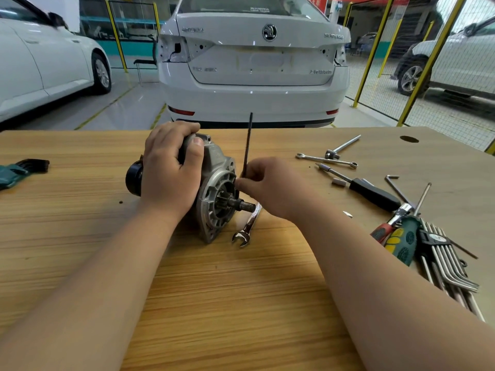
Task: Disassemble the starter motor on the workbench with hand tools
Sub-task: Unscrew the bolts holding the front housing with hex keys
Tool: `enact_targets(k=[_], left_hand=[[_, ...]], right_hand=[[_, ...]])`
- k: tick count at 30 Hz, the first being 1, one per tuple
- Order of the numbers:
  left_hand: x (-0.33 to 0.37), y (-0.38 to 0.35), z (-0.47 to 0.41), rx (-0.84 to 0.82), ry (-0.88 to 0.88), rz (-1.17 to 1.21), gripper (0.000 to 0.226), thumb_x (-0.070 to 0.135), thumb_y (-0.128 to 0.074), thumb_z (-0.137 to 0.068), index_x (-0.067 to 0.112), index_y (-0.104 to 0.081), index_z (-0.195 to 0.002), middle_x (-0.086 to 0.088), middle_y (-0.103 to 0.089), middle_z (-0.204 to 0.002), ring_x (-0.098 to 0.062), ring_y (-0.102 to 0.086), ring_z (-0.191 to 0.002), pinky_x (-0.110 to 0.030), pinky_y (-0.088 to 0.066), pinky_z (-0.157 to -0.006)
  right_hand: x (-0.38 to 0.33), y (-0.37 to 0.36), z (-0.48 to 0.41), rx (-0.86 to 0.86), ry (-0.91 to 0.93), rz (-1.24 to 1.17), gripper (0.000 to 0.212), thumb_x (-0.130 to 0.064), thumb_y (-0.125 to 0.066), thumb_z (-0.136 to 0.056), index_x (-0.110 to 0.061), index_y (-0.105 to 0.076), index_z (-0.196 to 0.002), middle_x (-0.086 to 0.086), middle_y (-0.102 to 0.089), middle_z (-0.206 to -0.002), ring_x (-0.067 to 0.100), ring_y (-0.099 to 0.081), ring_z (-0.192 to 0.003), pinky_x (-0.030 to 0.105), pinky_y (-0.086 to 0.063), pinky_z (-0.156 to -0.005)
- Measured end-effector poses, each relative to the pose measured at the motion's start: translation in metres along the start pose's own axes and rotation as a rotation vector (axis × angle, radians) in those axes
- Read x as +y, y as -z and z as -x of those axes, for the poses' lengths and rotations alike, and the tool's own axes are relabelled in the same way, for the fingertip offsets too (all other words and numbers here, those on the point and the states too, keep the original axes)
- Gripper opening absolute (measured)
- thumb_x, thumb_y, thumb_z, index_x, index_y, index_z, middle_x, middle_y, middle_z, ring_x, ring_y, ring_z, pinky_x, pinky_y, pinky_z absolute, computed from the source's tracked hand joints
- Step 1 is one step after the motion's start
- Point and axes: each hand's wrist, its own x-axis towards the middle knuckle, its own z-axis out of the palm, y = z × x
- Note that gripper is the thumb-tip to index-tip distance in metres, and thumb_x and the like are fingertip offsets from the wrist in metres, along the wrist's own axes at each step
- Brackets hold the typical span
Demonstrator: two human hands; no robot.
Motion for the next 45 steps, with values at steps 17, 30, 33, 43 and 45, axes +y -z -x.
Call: enact_targets(k=[17, 30, 33, 43, 45], left_hand=[[0.001, 0.002, -0.001, -0.021, -0.015, 0.011, 0.039, 0.03, -0.04, -0.095, 0.012, -0.06, -0.123, 0.0, -0.057, -0.122, -0.007, -0.038, -0.122, -0.027, -0.029, -0.106], [0.0, 0.001, -0.001, -0.029, -0.002, 0.014, 0.04, 0.032, -0.04, -0.094, 0.014, -0.06, -0.124, 0.007, -0.053, -0.123, -0.002, -0.035, -0.122, -0.025, -0.026, -0.106], [-0.001, 0.001, -0.001, -0.024, -0.006, 0.013, 0.039, 0.031, -0.041, -0.094, 0.014, -0.061, -0.123, 0.002, -0.056, -0.125, -0.007, -0.037, -0.125, -0.026, -0.026, -0.107], [0.0, 0.002, -0.001, -0.036, 0.005, 0.008, 0.039, 0.031, -0.041, -0.095, 0.013, -0.06, -0.124, -0.001, -0.057, -0.127, -0.014, -0.038, -0.129, -0.035, -0.029, -0.111], [0.001, 0.002, -0.001, -0.035, 0.006, 0.009, 0.039, 0.03, -0.041, -0.095, 0.013, -0.06, -0.124, -0.001, -0.057, -0.127, -0.014, -0.038, -0.129, -0.035, -0.029, -0.111]], right_hand=[[-0.009, 0.006, 0.009, 0.069, 0.25, 0.24, 0.004, -0.026, -0.067, -0.088, -0.027, -0.065, -0.091, -0.017, -0.055, -0.084, 0.004, -0.05, -0.073, 0.027, -0.046, -0.062], [-0.003, 0.012, 0.013, 0.131, 0.264, 0.191, 0.018, -0.022, -0.069, -0.085, -0.027, -0.055, -0.073, -0.012, -0.062, -0.078, 0.002, -0.055, -0.066, 0.014, -0.041, -0.053], [0.008, 0.011, 0.013, 0.114, -0.005, -0.115, 0.014, -0.023, -0.07, -0.086, -0.023, -0.061, -0.075, -0.005, -0.068, -0.069, 0.004, -0.063, -0.063, 0.017, -0.052, -0.059], [0.005, -0.011, 0.002, -0.04, -0.358, -0.921, 0.011, -0.01, -0.063, -0.092, -0.006, -0.06, -0.083, 0.0, -0.066, -0.059, 0.01, -0.059, -0.049, 0.026, -0.054, -0.053], [0.004, -0.014, 0.0, -0.045, -0.434, -1.042, 0.009, -0.008, -0.061, -0.093, -0.004, -0.06, -0.085, 0.002, -0.066, -0.058, 0.011, -0.062, -0.049, 0.026, -0.055, -0.051]])
